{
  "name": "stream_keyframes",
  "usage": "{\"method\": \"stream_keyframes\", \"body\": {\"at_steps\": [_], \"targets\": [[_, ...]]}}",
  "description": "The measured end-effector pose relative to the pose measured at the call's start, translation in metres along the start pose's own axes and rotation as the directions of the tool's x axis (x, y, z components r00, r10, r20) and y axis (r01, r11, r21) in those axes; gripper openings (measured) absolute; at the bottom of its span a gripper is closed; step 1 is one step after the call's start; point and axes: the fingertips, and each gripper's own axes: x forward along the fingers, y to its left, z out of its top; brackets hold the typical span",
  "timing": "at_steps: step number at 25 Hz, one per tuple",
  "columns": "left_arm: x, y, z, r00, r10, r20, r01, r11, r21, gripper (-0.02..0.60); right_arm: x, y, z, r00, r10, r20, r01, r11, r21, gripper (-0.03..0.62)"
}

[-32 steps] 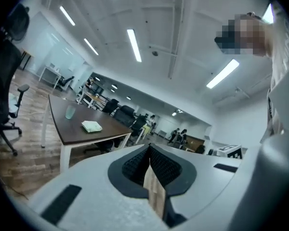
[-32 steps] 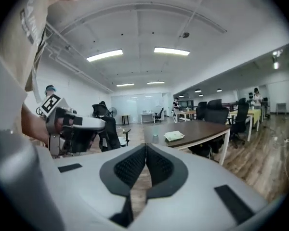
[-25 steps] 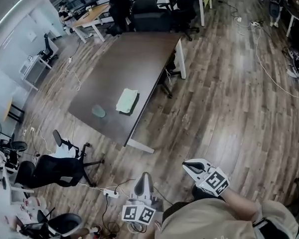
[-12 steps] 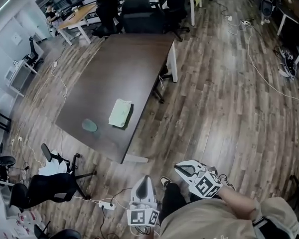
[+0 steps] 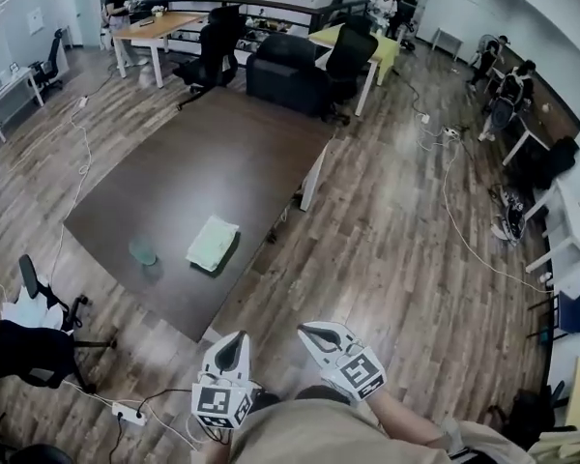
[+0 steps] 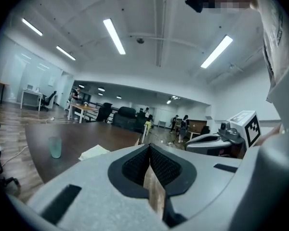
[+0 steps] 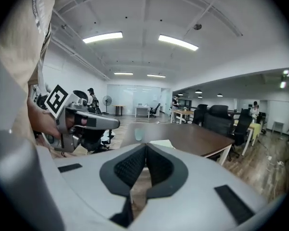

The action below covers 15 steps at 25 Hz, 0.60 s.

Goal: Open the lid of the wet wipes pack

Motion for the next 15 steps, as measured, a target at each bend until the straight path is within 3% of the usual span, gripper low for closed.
{"method": "stream_keyframes", "body": {"at_steps": [4, 9, 15], "targets": [[-0.006, 0.021, -0.022, 0.998, 0.002, -0.064, -0.006, 0.998, -0.061, 0.009, 0.008, 0.001, -0.016, 0.998, -0.045, -0.036, 0.049, 0.989, 0.142, 0.014], [-0.002, 0.06, -0.044, 0.997, 0.016, -0.079, -0.024, 0.994, -0.104, 0.009, 0.037, 0.004, -0.037, 0.991, -0.006, -0.13, 0.019, 0.995, 0.1, 0.014], [0.015, 0.1, -0.062, 0.989, 0.087, -0.12, -0.107, 0.98, -0.169, 0.009, 0.065, -0.012, -0.043, 0.985, 0.045, -0.165, -0.017, 0.986, 0.169, 0.014]]}}
